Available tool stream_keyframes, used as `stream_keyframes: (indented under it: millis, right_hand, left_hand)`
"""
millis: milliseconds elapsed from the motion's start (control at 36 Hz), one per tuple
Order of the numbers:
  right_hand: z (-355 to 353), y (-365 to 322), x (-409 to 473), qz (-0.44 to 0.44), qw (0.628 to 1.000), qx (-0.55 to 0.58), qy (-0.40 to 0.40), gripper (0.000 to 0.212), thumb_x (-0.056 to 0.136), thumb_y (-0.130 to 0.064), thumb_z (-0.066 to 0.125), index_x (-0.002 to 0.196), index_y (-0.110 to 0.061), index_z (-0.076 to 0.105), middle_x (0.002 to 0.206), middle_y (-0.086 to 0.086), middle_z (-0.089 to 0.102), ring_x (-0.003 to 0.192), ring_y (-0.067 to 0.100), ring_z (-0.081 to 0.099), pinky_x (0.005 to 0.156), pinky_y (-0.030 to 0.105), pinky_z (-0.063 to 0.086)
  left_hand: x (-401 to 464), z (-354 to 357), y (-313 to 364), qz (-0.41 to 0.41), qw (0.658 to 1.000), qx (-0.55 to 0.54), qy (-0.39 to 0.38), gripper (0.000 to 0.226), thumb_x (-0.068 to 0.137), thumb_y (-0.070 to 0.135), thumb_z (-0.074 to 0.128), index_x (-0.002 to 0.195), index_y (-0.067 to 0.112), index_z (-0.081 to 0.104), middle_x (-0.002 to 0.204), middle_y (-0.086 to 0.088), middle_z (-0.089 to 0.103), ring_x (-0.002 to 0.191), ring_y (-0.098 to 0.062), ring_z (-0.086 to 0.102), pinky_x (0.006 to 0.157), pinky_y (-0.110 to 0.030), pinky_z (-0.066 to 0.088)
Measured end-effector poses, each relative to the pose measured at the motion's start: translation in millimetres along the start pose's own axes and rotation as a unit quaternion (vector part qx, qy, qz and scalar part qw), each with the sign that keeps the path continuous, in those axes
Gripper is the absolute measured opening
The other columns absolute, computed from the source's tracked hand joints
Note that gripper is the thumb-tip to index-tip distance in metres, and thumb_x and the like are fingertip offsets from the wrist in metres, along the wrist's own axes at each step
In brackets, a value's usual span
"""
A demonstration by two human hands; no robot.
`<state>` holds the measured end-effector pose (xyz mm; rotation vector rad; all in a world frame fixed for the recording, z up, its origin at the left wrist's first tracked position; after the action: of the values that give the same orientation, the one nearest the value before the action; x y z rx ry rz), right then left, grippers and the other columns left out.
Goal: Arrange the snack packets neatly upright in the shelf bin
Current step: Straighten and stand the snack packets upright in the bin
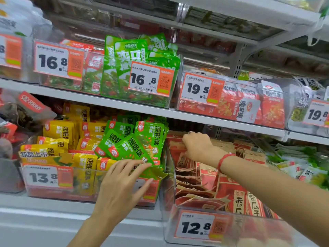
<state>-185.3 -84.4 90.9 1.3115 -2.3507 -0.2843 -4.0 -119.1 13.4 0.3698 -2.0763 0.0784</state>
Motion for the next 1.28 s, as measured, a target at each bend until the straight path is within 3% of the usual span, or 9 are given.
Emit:
stream_keyframes:
  millis: [167, 361, 528, 695, 806, 889, 1111, 1222, 1278]
  right_hand:
    - [-20, -10, -19, -0.079, 0.996, 0.012, 0.046, 0.011, 0.087, -0.007, 0.058, 0.079, -0.013, 0.062, 0.104, 0.005, 0.062, 0.102, 0.028, 0.056, 0.064, 0.033, 0.037]
    - [-75, 35, -87, -0.053, 0.955, 0.178, 0.233, 0.013, 0.09, -0.026, 0.064, 0.098, -0.023, 0.073, 0.095, -0.009, 0.07, 0.091, 0.014, 0.064, 0.069, 0.03, 0.05]
    - [-112, 75, -171, -0.031, 0.843, 0.364, 0.395, 0.017, 0.083, -0.012, 0.073, 0.099, -0.016, 0.072, 0.086, -0.014, 0.067, 0.074, 0.002, 0.063, 0.067, 0.017, 0.05]
    - [-123, 104, -230, 0.017, 0.705, 0.564, 0.43, 0.013, 0.086, -0.016, 0.069, 0.091, -0.028, 0.066, 0.082, -0.011, 0.069, 0.077, 0.013, 0.066, 0.071, 0.021, 0.054]
    - [-122, 110, -248, 0.02, 0.62, 0.674, 0.401, 0.015, 0.086, -0.016, 0.068, 0.09, -0.03, 0.065, 0.082, -0.013, 0.071, 0.077, 0.008, 0.068, 0.069, 0.017, 0.054]
    - [-104, 110, -256, 0.046, 0.562, 0.736, 0.374, 0.012, 0.084, -0.013, 0.069, 0.092, -0.022, 0.067, 0.079, -0.013, 0.072, 0.075, 0.004, 0.068, 0.067, 0.014, 0.052]
    - [-57, 58, -254, 0.051, 0.626, 0.729, 0.271, 0.018, 0.081, -0.008, 0.073, 0.086, -0.025, 0.069, 0.079, -0.015, 0.073, 0.069, 0.001, 0.068, 0.059, 0.012, 0.05]
    - [-56, 54, -253, 0.05, 0.659, 0.699, 0.274, 0.016, 0.08, -0.011, 0.075, 0.092, -0.022, 0.072, 0.083, -0.011, 0.074, 0.071, 0.007, 0.069, 0.059, 0.017, 0.054]
    - [-56, 56, -250, 0.051, 0.648, 0.712, 0.263, 0.015, 0.08, -0.011, 0.075, 0.09, -0.022, 0.072, 0.082, -0.011, 0.074, 0.071, 0.007, 0.07, 0.059, 0.016, 0.053]
  left_hand:
    - [1, 2, -1, -0.003, 1.0, 0.011, -0.017, 0.041, 0.088, 0.05, 0.051, 0.115, 0.024, 0.068, 0.107, 0.006, 0.067, 0.099, -0.019, 0.06, 0.093, -0.03, 0.04]
    - [8, -1, 3, -0.085, 0.992, 0.014, -0.092, 0.04, 0.086, 0.052, 0.049, 0.11, 0.025, 0.066, 0.102, 0.009, 0.064, 0.098, -0.017, 0.057, 0.089, -0.026, 0.035]
    - [33, -22, 29, -0.15, 0.969, 0.02, -0.196, 0.041, 0.094, 0.04, 0.054, 0.133, 0.027, 0.052, 0.136, 0.008, 0.053, 0.131, -0.014, 0.04, 0.114, -0.034, 0.024]
    - [46, -92, 79, -0.257, 0.941, -0.201, -0.094, 0.027, 0.097, 0.033, 0.05, 0.124, 0.029, 0.055, 0.121, 0.002, 0.062, 0.104, -0.03, 0.06, 0.083, -0.041, 0.049]
    - [30, -130, 107, -0.256, 0.926, -0.279, -0.008, 0.043, 0.093, 0.044, 0.052, 0.135, 0.039, 0.043, 0.132, 0.019, 0.046, 0.122, -0.005, 0.045, 0.1, -0.04, 0.044]
    - [19, -134, 125, -0.222, 0.931, -0.289, -0.017, 0.048, 0.087, 0.061, 0.051, 0.132, 0.054, 0.038, 0.137, 0.028, 0.042, 0.13, 0.006, 0.035, 0.105, -0.034, 0.039]
    - [-17, -93, 150, -0.2, 0.937, -0.231, -0.171, 0.066, 0.055, 0.075, 0.071, 0.105, 0.077, 0.028, 0.1, 0.049, 0.051, 0.1, 0.02, 0.051, 0.083, -0.015, 0.048]
    - [-21, -88, 147, -0.213, 0.941, -0.197, -0.177, 0.093, 0.049, 0.075, 0.076, 0.129, 0.06, 0.031, 0.104, 0.04, 0.051, 0.103, 0.014, 0.052, 0.086, -0.015, 0.044]
    - [-21, -84, 146, -0.228, 0.929, -0.222, -0.186, 0.087, 0.049, 0.071, 0.08, 0.125, 0.057, 0.039, 0.103, 0.04, 0.055, 0.101, 0.016, 0.053, 0.083, -0.01, 0.043]
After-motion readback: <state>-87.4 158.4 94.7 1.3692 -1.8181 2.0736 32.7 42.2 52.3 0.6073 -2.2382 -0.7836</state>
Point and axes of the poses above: each hand's wrist, its own x-axis towards the middle knuckle, its own z-axis out of the palm, y = z × x, the point moved 10 cm from there along x, towards the middle knuckle
